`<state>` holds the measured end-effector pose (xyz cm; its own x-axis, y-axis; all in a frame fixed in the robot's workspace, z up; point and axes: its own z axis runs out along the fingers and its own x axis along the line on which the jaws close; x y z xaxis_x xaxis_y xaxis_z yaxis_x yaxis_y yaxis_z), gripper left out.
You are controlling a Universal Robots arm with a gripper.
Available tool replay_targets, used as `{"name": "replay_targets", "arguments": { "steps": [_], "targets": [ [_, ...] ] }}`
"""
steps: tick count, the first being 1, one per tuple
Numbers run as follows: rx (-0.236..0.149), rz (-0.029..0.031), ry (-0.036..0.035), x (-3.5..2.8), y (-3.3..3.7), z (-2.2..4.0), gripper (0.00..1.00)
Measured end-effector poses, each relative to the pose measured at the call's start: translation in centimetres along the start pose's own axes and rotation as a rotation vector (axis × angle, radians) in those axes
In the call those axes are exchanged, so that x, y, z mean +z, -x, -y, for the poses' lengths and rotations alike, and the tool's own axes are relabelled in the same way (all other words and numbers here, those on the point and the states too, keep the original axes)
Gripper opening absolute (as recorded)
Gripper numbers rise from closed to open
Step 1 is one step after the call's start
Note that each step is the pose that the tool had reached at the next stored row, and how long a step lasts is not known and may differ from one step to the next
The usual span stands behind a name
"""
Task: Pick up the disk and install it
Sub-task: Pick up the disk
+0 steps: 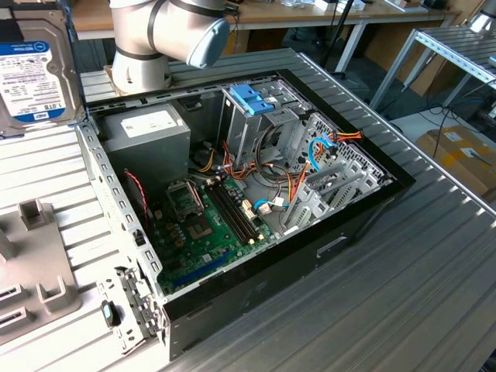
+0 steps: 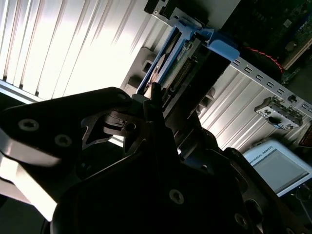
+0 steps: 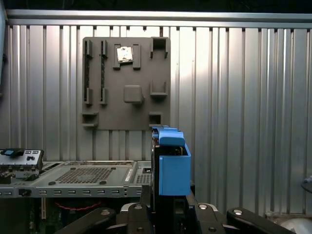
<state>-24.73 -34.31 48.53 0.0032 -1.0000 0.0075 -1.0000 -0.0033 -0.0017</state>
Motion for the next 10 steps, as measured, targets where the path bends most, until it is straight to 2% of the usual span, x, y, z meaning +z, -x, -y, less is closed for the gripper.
{"name": "replay_targets", "arguments": {
  "steps": [1, 5, 8, 10],
  "targets": [
    [0.0, 0.0001, -0.0001, 0.0, 0.0, 0.3, 0.35],
    [0.0, 0.0, 0.0, 0.01, -0.01, 2.14, 0.35],
    [0.0, 0.0, 0.0, 0.01, -0.01, 3.13, 0.35],
    [0.0, 0.0, -0.0001, 0.01, 0.01, 4.2, 0.35]
  ]
}}
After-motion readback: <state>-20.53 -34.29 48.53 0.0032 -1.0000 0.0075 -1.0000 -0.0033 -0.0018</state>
